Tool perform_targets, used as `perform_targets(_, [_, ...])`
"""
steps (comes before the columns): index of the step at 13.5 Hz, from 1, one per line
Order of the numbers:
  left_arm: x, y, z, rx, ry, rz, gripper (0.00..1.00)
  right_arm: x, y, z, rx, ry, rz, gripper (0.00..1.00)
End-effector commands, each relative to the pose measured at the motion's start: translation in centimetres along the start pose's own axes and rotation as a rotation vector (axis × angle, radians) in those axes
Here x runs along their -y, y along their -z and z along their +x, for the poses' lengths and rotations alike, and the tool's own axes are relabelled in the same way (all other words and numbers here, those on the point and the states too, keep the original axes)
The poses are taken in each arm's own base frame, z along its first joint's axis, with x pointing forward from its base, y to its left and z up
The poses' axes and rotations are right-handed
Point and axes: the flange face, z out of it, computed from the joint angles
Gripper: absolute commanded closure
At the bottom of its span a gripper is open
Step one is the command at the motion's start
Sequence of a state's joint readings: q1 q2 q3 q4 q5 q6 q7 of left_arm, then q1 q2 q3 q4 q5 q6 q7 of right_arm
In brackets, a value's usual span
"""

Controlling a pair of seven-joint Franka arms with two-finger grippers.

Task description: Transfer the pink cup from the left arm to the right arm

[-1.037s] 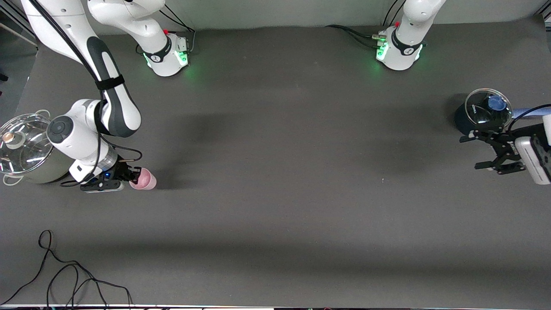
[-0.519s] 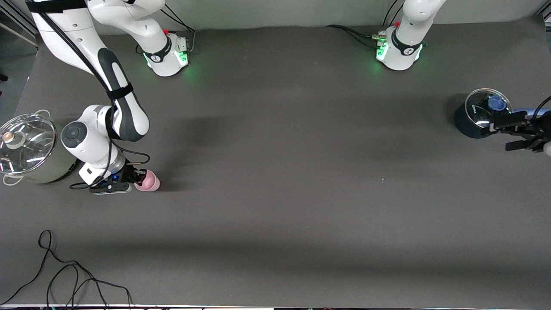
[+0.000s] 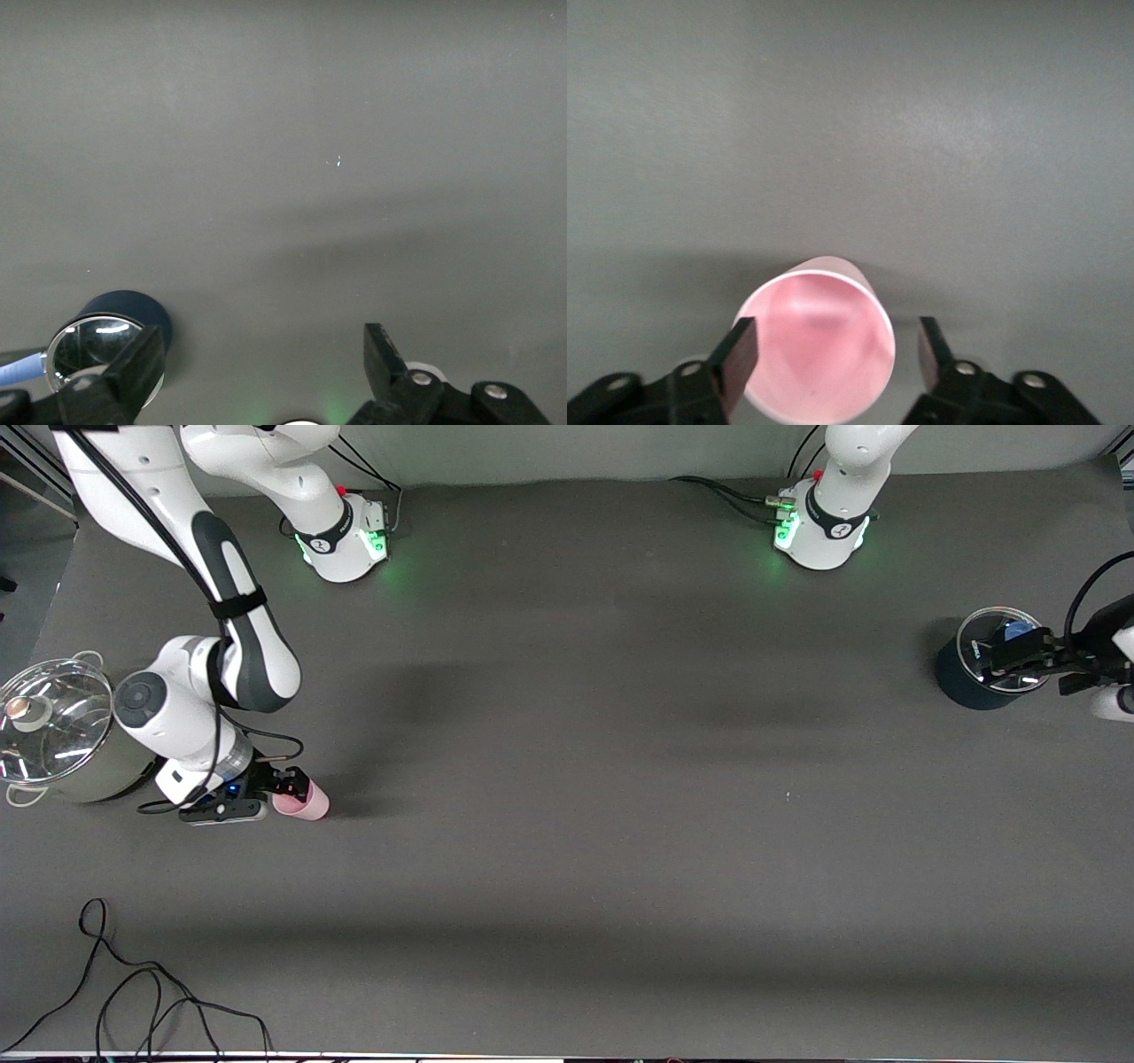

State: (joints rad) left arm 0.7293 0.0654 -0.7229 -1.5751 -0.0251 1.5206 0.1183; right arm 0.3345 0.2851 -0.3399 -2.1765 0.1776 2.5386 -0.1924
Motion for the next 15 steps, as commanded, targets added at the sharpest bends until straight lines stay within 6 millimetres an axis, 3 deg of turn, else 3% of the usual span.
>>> perform_targets(1, [-1.0,-0.3,0.2,0.001,0.012,0.045,0.0,0.4,7.7,0.3,-0.015,0.0,0.078,0.0])
perform_targets(3, [-1.9,-0.2,0.6,-0.02,-0.013,0.046,0.0,0.2,12.2,0.8,-0.002,0.005,0.109,0.0])
perform_targets(6, [-3.4,-0.2,0.9,-0.028,-0.032,0.057,0.0,-2.4,19.8,2.2,0.047,-0.01,0.132,0.0])
perform_targets(9, [-3.9,-0.1,1.0,-0.035,-0.04,0.058,0.0,-3.6,27.1,3.1,0.112,0.036,0.04,0.0])
perform_targets(12, [-3.7,0.0,0.9,-0.039,-0.036,0.056,0.0,-4.7,31.4,2.4,0.159,0.022,0.029,0.0])
perform_targets(15, [-3.9,0.3,1.0,-0.043,-0.034,0.056,0.0,-4.9,32.9,1.9,0.192,-0.019,-0.031,0.0])
